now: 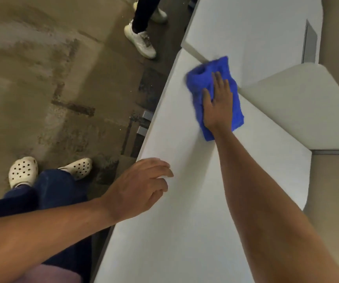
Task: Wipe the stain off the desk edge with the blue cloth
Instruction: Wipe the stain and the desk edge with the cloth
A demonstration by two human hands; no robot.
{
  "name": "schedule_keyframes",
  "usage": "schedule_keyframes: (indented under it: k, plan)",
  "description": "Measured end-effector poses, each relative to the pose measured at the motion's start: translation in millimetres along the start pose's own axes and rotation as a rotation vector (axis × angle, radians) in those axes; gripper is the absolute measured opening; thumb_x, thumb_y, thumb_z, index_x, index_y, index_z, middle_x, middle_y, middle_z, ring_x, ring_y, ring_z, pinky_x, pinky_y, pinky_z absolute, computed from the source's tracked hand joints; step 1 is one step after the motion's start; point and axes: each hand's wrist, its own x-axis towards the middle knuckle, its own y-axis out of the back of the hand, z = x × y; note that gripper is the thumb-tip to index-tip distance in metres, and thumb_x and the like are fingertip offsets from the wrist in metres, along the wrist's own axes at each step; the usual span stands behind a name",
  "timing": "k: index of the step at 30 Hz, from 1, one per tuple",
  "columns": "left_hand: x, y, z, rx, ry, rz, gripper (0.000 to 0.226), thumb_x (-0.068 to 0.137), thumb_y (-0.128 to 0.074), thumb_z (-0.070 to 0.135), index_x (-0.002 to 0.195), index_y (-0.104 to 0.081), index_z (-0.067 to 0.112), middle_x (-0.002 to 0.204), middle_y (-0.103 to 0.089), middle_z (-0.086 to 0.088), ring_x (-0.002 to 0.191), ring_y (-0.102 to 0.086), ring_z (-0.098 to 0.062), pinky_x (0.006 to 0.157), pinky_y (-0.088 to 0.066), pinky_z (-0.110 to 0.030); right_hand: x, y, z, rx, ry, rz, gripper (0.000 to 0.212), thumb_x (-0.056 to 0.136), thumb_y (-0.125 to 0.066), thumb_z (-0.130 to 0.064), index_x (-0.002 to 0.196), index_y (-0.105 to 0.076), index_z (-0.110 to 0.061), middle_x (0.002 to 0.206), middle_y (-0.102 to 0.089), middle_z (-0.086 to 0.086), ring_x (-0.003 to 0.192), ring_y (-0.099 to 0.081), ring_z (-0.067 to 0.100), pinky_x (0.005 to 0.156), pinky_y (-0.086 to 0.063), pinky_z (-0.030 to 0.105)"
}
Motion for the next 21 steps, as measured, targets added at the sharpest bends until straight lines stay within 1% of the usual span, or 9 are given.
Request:
schedule_keyframes:
  k: [3,5,7,10,12,13,16,18,21]
  plan:
    - [-0.7,2.2,-1.5,-0.016,-0.006,0.021,0.015,0.092,-0.077,0.002,0.086,-0.084,0.013,0.113,-0.081,-0.005,0.115,-0.074,-0.025,0.105,-0.057,-0.045,0.4,-2.2,-0.4,-0.009,-0.529,0.101,0.061,0.111,-0.031,-0.044,0.168,-0.022,-0.023,0.177,-0.020,-0.002,0.164,-0.014,0.029,0.132,-0.009,0.050]
    - [-1.4,4.0,-2.2,-0.044,-0.009,0.036,0.017,0.088,-0.079,-0.005,0.082,-0.083,0.010,0.105,-0.081,-0.008,0.103,-0.076,-0.027,0.099,-0.060,-0.045,-4.3,-12.1,-28.4,-0.005,-0.622,0.104,0.064,0.109,-0.026,-0.050,0.169,-0.016,-0.028,0.178,-0.014,-0.005,0.165,-0.009,0.030,0.131,-0.005,0.055]
    - [-2.0,5.5,-0.2,-0.050,-0.036,0.032,0.017,0.084,-0.082,-0.007,0.080,-0.081,0.010,0.096,-0.080,-0.010,0.093,-0.076,-0.028,0.091,-0.063,-0.043,-21.0,-23.7,-57.0,-0.031,-0.506,0.084,0.067,0.109,-0.027,-0.054,0.169,-0.013,-0.029,0.178,-0.012,-0.004,0.165,-0.007,0.031,0.132,-0.005,0.058]
    - [-6.5,9.0,1.0,-0.030,-0.182,-0.037,0.014,0.086,-0.081,-0.002,0.080,-0.078,0.010,0.091,-0.079,-0.008,0.085,-0.075,-0.027,0.087,-0.064,-0.040,-78.8,-33.9,-80.9,-0.077,-0.174,0.025,0.068,0.107,-0.029,-0.057,0.168,-0.016,-0.030,0.178,-0.016,-0.004,0.165,-0.010,0.030,0.133,-0.009,0.056]
    - [-21.5,12.9,-6.5,0.004,-0.305,-0.125,0.010,0.087,-0.075,0.003,0.085,-0.079,0.011,0.100,-0.080,-0.007,0.096,-0.075,-0.027,0.096,-0.060,-0.042,-132.9,-34.4,-78.1,-0.059,-0.014,-0.010,0.069,0.106,-0.029,-0.060,0.168,-0.018,-0.033,0.177,-0.018,-0.006,0.166,-0.010,0.026,0.133,-0.011,0.055]
    - [-33.4,14.9,-12.7,0.018,-0.344,-0.188,0.011,0.084,-0.071,0.008,0.090,-0.079,0.013,0.112,-0.079,-0.006,0.109,-0.073,-0.028,0.106,-0.054,-0.043,-159.2,-34.2,-73.1,-0.058,0.049,-0.033,0.069,0.106,-0.027,-0.062,0.168,-0.018,-0.034,0.177,-0.017,-0.008,0.166,-0.008,0.024,0.133,-0.012,0.056]
    - [-68.6,18.0,-29.0,0.086,-0.401,-0.390,0.052,0.074,-0.066,0.027,0.125,-0.074,0.019,0.151,-0.063,-0.003,0.148,-0.050,-0.023,0.126,-0.032,-0.045,-206.7,-36.1,-58.5,-0.109,0.145,-0.075,0.069,0.106,-0.020,-0.066,0.168,-0.016,-0.037,0.178,-0.012,-0.011,0.166,-0.003,0.021,0.132,-0.013,0.058]
    - [-75.5,14.2,-32.0,0.174,-0.411,-0.448,0.063,0.077,-0.065,0.036,0.138,-0.067,0.023,0.158,-0.057,0.000,0.152,-0.045,-0.023,0.126,-0.032,-0.046,-192.5,-41.0,-60.2,-0.155,0.164,-0.072,0.071,0.104,-0.019,-0.069,0.168,-0.016,-0.037,0.178,-0.012,-0.010,0.166,-0.004,0.022,0.132,-0.012,0.058]
    - [-71.9,6.5,-34.1,0.251,-0.451,-0.469,0.061,0.082,-0.061,0.042,0.140,-0.068,0.025,0.156,-0.059,0.002,0.147,-0.051,-0.024,0.122,-0.040,-0.046,-141.1,-43.1,-70.4,-0.141,0.184,-0.074,0.072,0.103,-0.023,-0.069,0.167,-0.018,-0.036,0.178,-0.015,-0.008,0.166,-0.006,0.023,0.133,-0.011,0.054]
